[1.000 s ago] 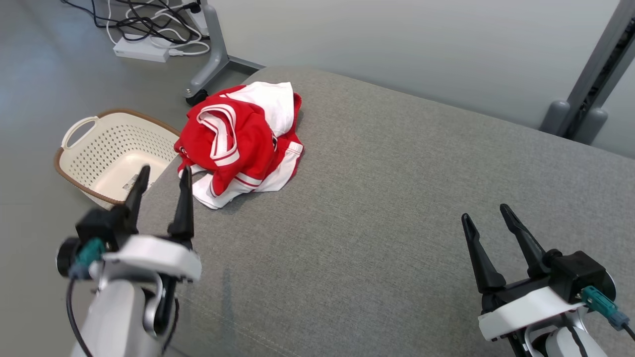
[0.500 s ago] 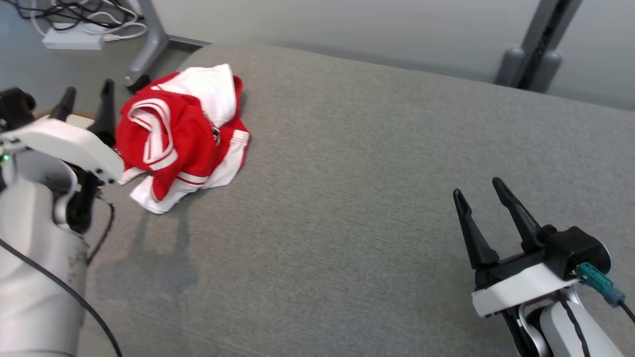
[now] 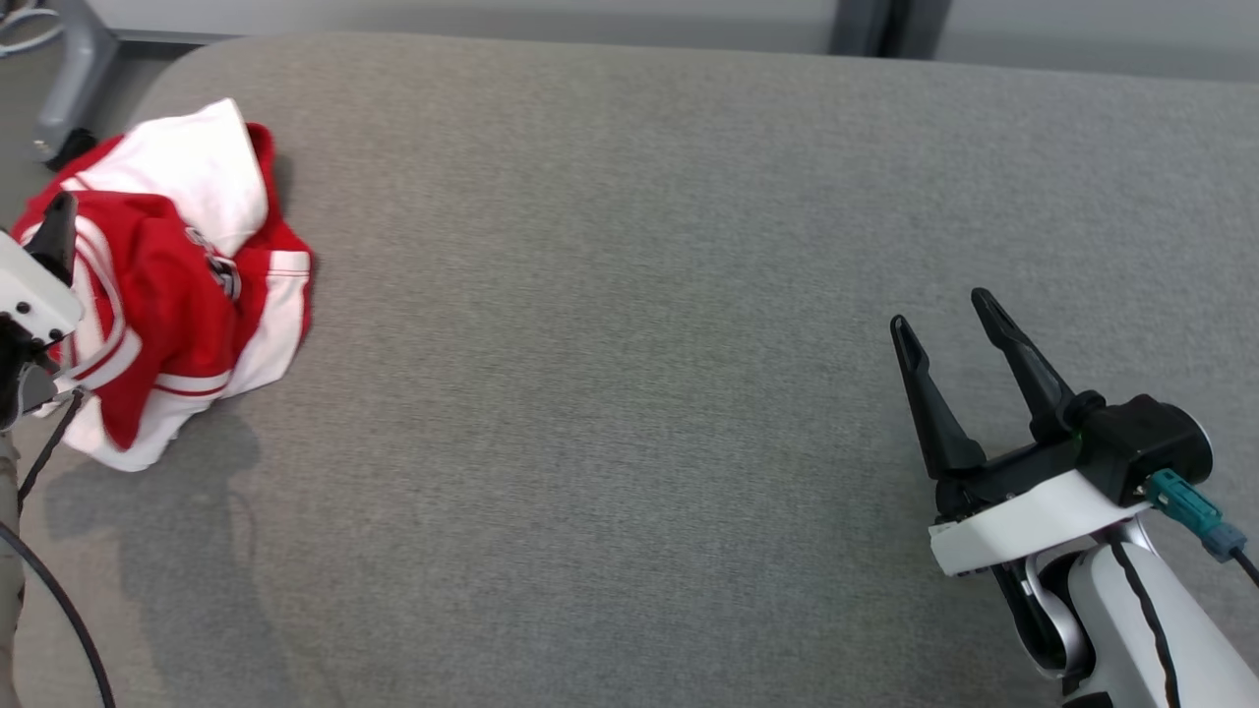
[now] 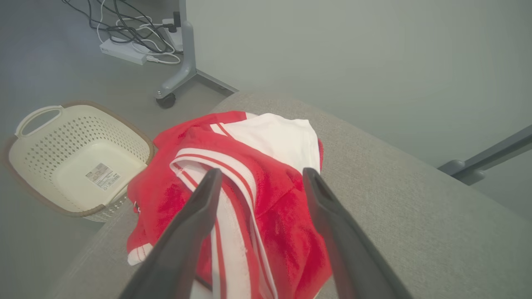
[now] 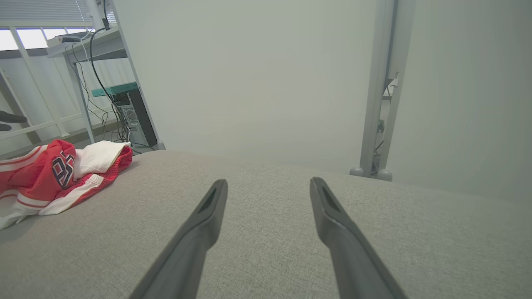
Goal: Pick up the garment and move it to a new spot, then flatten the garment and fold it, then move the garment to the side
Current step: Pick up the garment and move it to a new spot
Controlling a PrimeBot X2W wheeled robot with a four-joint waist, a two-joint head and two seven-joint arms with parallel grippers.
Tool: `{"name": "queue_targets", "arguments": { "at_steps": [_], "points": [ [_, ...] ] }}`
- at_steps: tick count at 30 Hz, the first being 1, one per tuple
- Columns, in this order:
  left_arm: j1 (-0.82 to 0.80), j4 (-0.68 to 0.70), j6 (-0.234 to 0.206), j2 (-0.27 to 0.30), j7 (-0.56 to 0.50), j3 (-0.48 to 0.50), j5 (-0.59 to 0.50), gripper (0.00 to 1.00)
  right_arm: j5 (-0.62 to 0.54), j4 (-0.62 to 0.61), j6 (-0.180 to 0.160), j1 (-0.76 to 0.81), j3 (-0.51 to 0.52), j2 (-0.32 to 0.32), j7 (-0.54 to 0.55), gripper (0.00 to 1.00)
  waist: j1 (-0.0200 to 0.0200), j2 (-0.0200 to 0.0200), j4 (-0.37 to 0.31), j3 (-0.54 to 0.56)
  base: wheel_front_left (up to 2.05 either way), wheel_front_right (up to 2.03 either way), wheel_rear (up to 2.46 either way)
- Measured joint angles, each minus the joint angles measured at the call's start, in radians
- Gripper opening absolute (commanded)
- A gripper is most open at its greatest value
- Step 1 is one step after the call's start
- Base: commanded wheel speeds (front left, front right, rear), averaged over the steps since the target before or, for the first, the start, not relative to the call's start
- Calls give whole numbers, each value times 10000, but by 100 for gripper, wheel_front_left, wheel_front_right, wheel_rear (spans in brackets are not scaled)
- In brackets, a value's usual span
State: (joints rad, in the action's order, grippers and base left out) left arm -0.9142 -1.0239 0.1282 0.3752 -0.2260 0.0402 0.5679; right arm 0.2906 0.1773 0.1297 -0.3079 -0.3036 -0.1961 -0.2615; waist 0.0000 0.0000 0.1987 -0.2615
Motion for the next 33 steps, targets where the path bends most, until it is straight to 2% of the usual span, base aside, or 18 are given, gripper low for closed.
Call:
{"name": "queue_targets", "arguments": {
  "at_steps": [8,14,15,16,17,33],
  "points": [
    [-274,-1409,12,360,-568,305,585,100,-8,-54,0,-230,50,-6,0,100,0,0,-753,-650,0,0,0],
    [-388,-2082,-217,541,-1074,222,579,100,-12,-81,0,-321,63,13,0,100,0,0,-1102,-978,0,0,0],
    [-414,-2125,-222,545,-1093,224,593,58,-12,-79,0,-321,63,15,0,100,0,0,-1138,-1000,0,0,0],
    [-443,-2159,-222,562,-1204,186,589,24,-12,-79,0,-322,63,23,0,100,0,0,-1165,-1009,0,0,0],
    [-481,-2196,-222,575,-1277,125,577,0,-12,-79,0,-322,63,33,0,100,0,0,-1182,-1011,0,0,0],
    [-640,-2157,-46,566,-965,-594,355,0,-54,52,0,-288,13,176,0,100,0,0,-1061,-552,0,0,0]
  ]
}}
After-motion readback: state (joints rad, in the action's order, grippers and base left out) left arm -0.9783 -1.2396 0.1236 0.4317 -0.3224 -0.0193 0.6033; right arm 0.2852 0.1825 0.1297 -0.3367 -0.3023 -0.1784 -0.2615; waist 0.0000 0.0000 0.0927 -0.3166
